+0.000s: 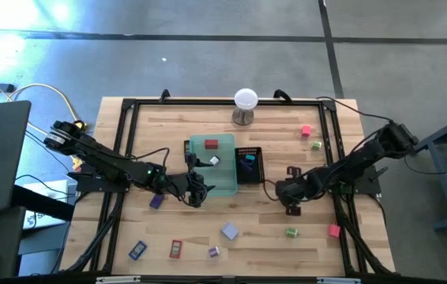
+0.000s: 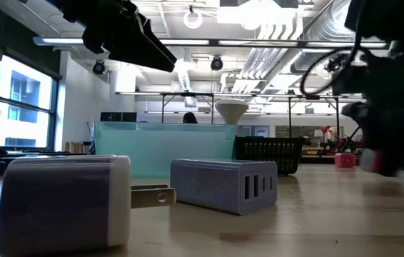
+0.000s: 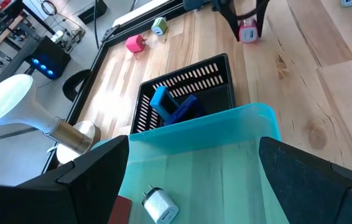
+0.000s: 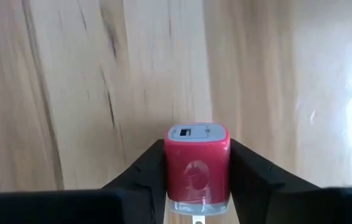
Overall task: Pick & Place Office items
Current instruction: Put the pink and white charger adapter into the blue bin
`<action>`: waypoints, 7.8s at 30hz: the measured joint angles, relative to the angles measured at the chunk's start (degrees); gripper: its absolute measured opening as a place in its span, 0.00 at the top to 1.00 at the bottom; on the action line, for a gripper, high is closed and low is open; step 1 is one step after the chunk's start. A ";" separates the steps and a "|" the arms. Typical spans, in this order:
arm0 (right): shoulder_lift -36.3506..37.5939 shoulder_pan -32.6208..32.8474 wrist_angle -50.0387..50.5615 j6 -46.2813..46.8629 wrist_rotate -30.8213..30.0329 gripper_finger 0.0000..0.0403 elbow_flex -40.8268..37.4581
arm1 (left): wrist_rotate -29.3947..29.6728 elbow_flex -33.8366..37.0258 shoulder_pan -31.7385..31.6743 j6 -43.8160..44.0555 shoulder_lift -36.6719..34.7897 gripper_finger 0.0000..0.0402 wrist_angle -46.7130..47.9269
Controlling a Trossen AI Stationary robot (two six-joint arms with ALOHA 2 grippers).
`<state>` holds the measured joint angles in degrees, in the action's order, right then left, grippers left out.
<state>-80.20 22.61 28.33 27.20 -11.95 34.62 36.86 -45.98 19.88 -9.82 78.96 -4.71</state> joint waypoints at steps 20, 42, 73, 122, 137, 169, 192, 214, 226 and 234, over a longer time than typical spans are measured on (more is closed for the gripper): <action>0.09 -0.11 -22.54 -26.49 -21.05 0.70 13.52 | -20.26 -0.02 -10.14 10.95 -0.04 0.13 -4.43; -10.87 -0.66 -44.40 -52.13 -49.34 0.68 13.56 | -30.56 -0.02 -17.35 32.38 -0.02 0.13 -17.23; -13.97 -2.14 -55.49 -63.16 -52.13 0.65 13.58 | -22.08 -0.02 -17.05 29.56 13.03 0.13 -38.27; -13.94 -5.53 -56.04 -61.39 -44.67 0.70 13.58 | -14.19 -0.39 -15.78 26.18 14.65 0.13 -41.64; -13.94 -5.49 -53.81 -61.12 -45.01 0.70 13.45 | -14.16 -3.85 -16.79 23.80 20.48 0.14 -43.24; -13.88 -5.42 -52.31 -59.77 -43.12 0.62 13.58 | -13.76 -3.74 -15.98 20.79 20.24 0.69 -42.80; -13.97 0.57 -51.33 -60.89 -48.86 0.60 13.54 | -13.59 -3.76 -16.24 18.68 5.19 0.69 -18.42; -13.97 3.53 -43.72 -51.12 -50.67 0.60 13.52 | -17.53 -3.72 -17.79 30.48 -2.17 0.66 17.50; -13.97 4.80 -40.94 -47.93 -51.09 0.60 13.54 | -15.64 -1.46 -21.56 31.08 0.74 0.66 17.23; -13.94 3.57 -37.63 -43.44 -49.26 0.60 13.54 | -14.76 -1.09 -20.63 31.12 0.74 0.66 17.16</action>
<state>-94.15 26.18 -9.30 -16.24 -61.21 48.16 22.10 -47.07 -0.75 21.30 79.70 12.45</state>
